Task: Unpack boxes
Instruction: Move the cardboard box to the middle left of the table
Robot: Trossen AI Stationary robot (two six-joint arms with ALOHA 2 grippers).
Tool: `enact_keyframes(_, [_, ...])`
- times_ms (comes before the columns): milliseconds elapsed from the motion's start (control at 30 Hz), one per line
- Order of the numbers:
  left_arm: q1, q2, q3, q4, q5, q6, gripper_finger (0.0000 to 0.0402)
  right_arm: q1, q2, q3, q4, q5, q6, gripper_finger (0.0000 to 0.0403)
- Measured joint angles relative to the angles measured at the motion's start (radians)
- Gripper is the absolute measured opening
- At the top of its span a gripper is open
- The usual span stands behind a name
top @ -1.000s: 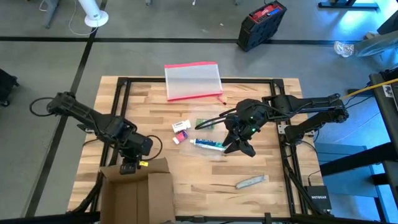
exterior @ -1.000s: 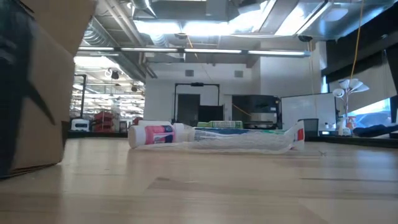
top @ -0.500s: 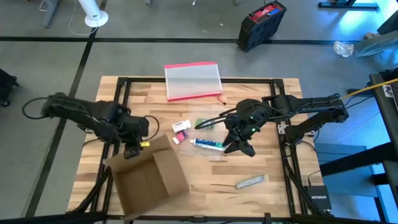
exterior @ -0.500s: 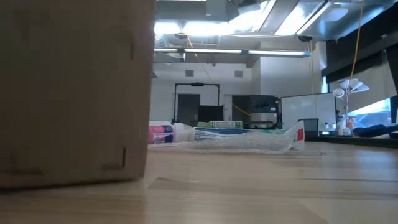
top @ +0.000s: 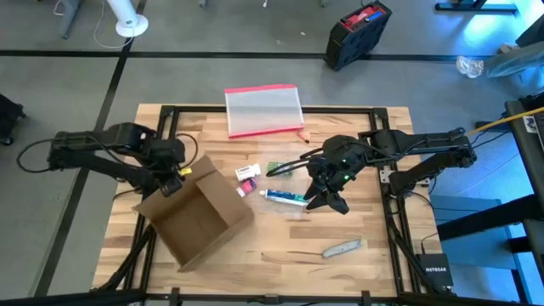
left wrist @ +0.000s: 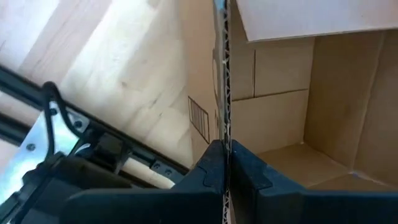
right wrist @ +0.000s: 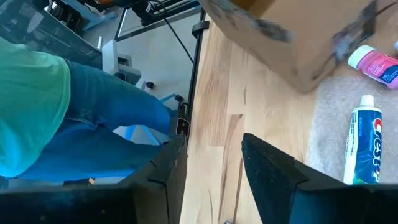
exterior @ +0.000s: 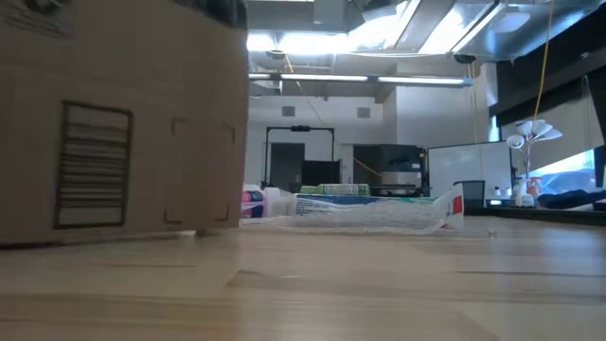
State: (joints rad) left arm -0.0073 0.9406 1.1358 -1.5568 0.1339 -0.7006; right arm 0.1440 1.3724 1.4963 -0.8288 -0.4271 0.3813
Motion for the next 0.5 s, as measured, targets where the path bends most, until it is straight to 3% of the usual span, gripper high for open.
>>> enact_keyframes(333, [0.052, -0.049, 0.000, -0.015, 0.004, -0.031, 0.0000, 0.000, 0.000, 0.000, -0.009, 0.001, -0.036, 0.0149])
enact_keyframes(500, [0.063, -0.049, 0.000, -0.015, 0.005, -0.032, 0.0000, 0.000, 0.000, 0.000, -0.039, 0.083, -0.141, 0.0149])
